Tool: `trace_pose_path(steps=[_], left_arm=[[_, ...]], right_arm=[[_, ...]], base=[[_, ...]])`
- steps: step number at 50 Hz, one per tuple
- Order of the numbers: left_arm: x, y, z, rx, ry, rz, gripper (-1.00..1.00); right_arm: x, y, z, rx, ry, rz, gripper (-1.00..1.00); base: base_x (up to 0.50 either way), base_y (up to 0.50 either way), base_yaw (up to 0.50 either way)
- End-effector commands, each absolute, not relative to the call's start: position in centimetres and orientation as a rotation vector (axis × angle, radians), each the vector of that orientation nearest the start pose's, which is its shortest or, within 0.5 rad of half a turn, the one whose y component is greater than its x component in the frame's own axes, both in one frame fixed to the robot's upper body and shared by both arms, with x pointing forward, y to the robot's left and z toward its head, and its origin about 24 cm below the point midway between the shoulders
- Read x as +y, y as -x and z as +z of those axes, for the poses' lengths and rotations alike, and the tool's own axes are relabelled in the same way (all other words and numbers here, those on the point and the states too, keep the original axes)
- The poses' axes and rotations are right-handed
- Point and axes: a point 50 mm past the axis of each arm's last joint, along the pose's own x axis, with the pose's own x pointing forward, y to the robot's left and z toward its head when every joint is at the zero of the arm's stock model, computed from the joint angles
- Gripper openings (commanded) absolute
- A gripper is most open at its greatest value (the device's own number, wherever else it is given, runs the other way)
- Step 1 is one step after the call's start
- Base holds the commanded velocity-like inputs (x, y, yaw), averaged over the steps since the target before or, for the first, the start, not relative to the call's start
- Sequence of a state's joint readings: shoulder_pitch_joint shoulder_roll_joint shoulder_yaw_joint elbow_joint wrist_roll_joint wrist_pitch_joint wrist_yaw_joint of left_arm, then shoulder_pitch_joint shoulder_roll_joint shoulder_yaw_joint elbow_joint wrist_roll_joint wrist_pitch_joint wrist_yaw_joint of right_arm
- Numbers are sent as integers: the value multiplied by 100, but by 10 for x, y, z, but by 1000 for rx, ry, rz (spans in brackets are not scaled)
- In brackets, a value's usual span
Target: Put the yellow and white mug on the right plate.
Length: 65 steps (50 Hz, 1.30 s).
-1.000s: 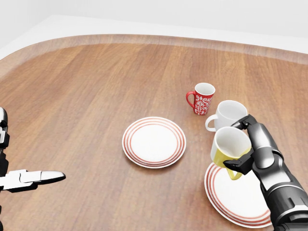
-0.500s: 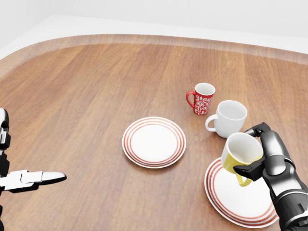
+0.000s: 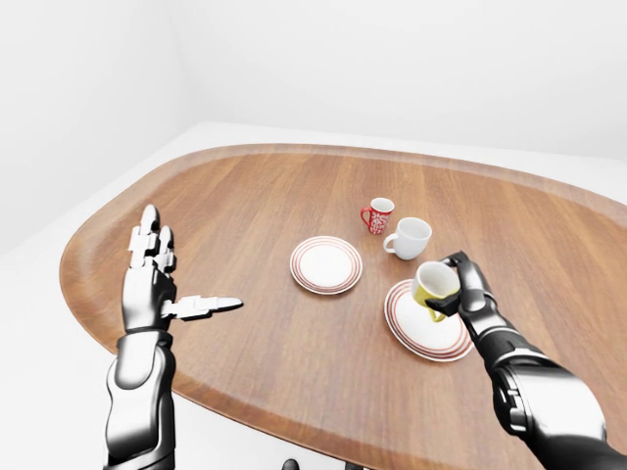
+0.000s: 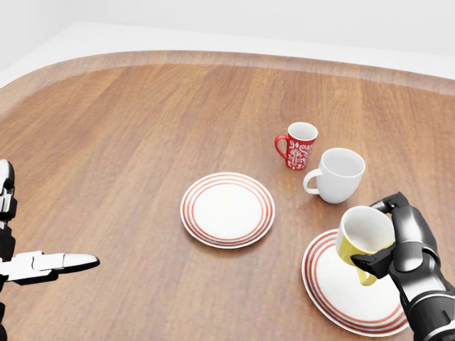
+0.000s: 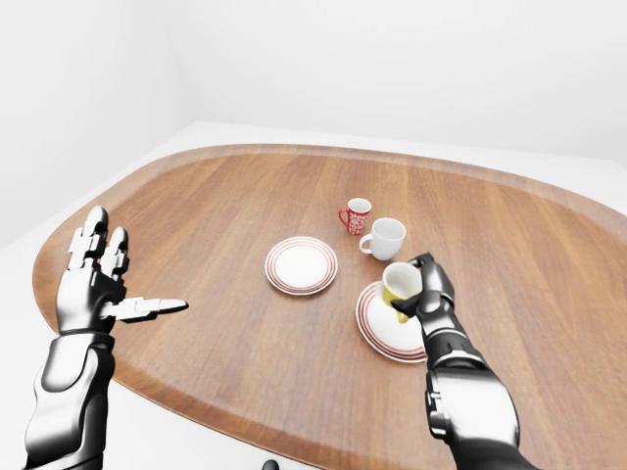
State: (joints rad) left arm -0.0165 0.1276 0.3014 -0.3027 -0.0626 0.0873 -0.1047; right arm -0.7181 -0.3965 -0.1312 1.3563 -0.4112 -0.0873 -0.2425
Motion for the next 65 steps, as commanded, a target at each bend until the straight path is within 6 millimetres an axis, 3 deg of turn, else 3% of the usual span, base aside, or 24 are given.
trace_pose_path(steps=[1, 64, 65], left_arm=[[230, -241, 117, -248, -108, 163, 100], [229, -241, 118, -250, -111, 161, 100], [229, -241, 118, -251, -111, 161, 100]], right_arm=[[-283, -327, 7, 474, 765, -361, -100], [-283, -318, -3, 486, 806, -394, -100], [-282, -318, -3, 491, 792, -387, 87]], base=[[0, 0, 0], [0, 0, 0], [0, 0, 0]])
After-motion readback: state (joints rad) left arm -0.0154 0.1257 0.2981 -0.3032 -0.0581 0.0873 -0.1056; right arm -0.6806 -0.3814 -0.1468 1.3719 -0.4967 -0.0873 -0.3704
